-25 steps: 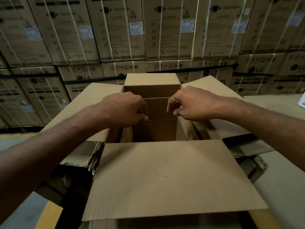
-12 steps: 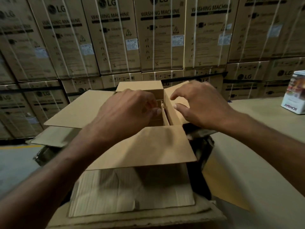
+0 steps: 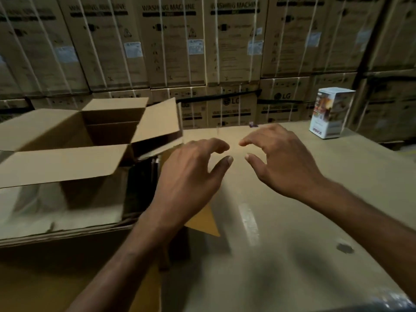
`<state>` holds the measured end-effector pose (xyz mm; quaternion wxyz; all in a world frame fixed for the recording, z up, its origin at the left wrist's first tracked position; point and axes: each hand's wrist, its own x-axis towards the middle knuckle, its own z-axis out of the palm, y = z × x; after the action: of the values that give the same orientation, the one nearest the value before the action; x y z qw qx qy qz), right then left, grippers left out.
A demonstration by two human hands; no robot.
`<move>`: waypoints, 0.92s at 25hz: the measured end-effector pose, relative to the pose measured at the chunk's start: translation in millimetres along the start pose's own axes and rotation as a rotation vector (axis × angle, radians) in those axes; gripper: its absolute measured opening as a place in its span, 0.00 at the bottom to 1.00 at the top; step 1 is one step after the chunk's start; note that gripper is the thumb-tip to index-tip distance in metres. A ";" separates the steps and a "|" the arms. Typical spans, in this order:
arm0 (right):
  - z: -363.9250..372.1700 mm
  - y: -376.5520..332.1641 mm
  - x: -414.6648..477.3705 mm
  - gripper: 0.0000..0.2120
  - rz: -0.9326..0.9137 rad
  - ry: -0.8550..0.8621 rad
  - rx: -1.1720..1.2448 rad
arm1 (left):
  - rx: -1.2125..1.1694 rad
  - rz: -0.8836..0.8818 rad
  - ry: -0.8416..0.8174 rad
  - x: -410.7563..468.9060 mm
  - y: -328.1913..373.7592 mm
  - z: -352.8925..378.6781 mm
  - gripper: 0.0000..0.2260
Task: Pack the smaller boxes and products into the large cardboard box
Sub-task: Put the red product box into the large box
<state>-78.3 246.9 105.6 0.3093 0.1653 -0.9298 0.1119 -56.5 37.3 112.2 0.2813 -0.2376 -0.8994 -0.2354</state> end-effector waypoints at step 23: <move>-4.3 467.2 -38.1 0.16 0.470 -0.112 -0.042 | -0.339 0.004 -0.253 229.0 190.2 371.8 0.20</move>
<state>-223.2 687.2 36.2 0.2263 -0.0560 -0.9605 0.1522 -263.4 459.7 37.0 0.1228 -0.3111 -0.8746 -0.3510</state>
